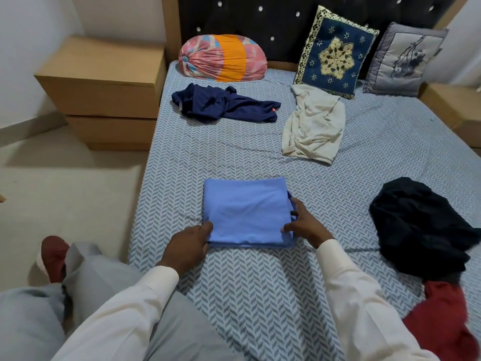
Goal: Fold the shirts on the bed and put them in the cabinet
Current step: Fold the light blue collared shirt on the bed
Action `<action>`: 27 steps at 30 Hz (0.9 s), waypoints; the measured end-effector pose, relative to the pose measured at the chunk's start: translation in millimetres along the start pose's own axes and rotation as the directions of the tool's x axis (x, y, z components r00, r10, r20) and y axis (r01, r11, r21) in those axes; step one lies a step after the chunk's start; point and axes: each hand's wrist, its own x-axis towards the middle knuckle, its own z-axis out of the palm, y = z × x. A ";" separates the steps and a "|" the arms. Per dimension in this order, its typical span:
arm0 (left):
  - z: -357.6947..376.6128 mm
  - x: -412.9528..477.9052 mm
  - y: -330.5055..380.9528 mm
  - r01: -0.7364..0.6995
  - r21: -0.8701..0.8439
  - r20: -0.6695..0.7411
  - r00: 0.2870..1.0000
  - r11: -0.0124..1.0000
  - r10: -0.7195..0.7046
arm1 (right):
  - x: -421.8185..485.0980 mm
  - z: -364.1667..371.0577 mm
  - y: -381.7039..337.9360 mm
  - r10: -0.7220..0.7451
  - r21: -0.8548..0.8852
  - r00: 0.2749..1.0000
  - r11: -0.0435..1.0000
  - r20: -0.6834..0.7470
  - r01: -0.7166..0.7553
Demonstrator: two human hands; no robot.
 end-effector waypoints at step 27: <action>-6.5 21.8 -11.6 0.503 -0.625 0.229 0.849 0.598 -0.475 | 53.9 227.0 -146.3 -0.244 -0.850 0.969 0.500 0.043 0.164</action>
